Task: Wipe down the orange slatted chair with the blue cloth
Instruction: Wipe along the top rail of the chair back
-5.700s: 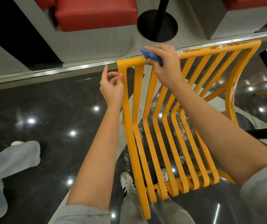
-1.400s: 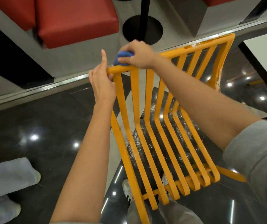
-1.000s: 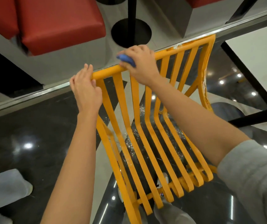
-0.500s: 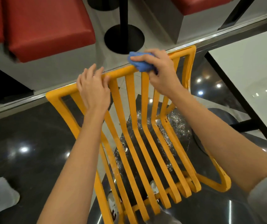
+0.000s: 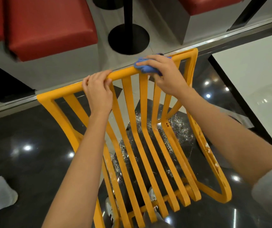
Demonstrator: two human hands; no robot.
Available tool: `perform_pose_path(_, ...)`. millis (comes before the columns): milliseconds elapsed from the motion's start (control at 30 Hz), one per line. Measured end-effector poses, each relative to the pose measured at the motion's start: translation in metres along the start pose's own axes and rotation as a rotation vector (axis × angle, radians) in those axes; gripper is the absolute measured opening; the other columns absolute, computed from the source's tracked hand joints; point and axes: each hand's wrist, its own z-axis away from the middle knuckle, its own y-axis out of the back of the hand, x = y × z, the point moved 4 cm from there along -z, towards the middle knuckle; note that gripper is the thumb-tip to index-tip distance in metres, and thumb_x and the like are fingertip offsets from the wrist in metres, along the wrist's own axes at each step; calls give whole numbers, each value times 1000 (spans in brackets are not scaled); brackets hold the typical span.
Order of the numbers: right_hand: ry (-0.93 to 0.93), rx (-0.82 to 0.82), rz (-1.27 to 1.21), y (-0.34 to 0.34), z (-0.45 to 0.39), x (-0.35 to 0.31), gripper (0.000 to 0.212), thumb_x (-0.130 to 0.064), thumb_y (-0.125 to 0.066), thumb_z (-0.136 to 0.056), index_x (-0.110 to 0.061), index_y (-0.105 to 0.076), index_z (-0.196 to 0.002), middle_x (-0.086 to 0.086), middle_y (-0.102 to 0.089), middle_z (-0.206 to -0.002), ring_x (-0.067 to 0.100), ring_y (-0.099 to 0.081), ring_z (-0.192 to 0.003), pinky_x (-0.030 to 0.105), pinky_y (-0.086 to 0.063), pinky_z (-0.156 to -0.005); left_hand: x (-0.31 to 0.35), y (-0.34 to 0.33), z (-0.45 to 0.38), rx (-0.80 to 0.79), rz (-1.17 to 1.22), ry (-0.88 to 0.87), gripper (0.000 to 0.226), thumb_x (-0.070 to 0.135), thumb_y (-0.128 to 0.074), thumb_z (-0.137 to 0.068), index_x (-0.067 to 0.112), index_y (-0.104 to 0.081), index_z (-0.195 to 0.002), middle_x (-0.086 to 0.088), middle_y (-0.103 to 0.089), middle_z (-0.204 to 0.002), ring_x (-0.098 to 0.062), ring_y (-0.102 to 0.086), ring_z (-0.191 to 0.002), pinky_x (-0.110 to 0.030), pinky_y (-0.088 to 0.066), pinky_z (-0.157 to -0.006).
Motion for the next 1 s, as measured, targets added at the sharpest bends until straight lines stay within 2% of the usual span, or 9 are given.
perform_pose_path(100,-158,-26,117,10,-34,4,20,-31,-50,-97,-17,-63,-102,-1,-61,-90,17,-55,-88,36,-41,-81,1,0,-2,25,24,35,27,15,-51,-98,18,-69,-118,2,-69,-116,-17,-56,-113,-37,-27,-110)
perform_pose_path(200,-280,-256,93,-14,-70,-17,22,-40,-48,-96,-22,-55,-86,-7,-49,-71,16,-50,-75,33,-34,-71,1,-1,-2,33,33,45,28,14,-51,-98,18,-69,-119,1,-69,-115,-17,-57,-112,-34,-28,-107)
perform_pose_path(333,-227,-369,-228,-30,-77,-32,21,-34,-53,-93,-28,-51,-73,-7,-48,-71,11,-48,-71,30,-34,-69,-3,-1,-4,24,55,24,33,12,-52,-97,18,-66,-126,1,-69,-119,-16,-58,-112,-33,-31,-105)
perform_pose_path(433,-281,-429,-459,-8,-76,-16,30,-20,-52,-97,-19,-47,-67,-4,-44,-65,2,-41,-57,21,-33,-63,-1,-1,-4,5,77,13,35,10,-54,-95,17,-65,-127,0,-69,-122,-17,-58,-115,-33,-31,-106)
perform_pose_path(600,-373,-590,-123,-31,-101,-25,38,-23,-57,-94,-15,-39,-61,2,-33,-61,12,-28,-54,31,-25,-60,3,-2,-2,32,107,46,34,8,-56,-93,15,-67,-124,-1,-70,-120,-18,-59,-115,-27,-30,-103)
perform_pose_path(733,-346,-490,-359,-25,-87,-22,24,-21,-56,-94,-8,-52,-74,9,-41,-67,9,-37,-57,23,-32,-59,-2,-3,-4,18,106,30,34,8,-57,-92,16,-68,-124,-1,-70,-120,-19,-60,-114,-23,-27,-100)
perform_pose_path(800,-339,-424,-430,-17,-83,-15,25,-23,-56,-94,-9,-52,-73,8,-43,-68,9,-39,-59,23,-34,-61,0,-3,-4,19,113,35,34,8,-58,-92,16,-67,-124,-1,-70,-120,-18,-59,-115,-22,-25,-100)
perform_pose_path(900,-322,-445,-164,-27,-92,-24,32,-31,-58,-91,-17,-46,-64,1,-41,-62,11,-37,-58,33,-31,-64,1,-3,-4,23,111,37,33,9,-58,-93,16,-67,-125,-1,-69,-121,-17,-59,-116,-22,-25,-101)
perform_pose_path(1000,-201,-343,-27,-43,-81,-48,32,-39,-57,-93,-37,-43,-64,-14,-45,-63,5,-43,-59,27,-32,-59,0,-4,-2,40,116,10,34,10,-58,-93,14,-66,-126,0,-69,-122,-15,-59,-116,-26,-29,-101)
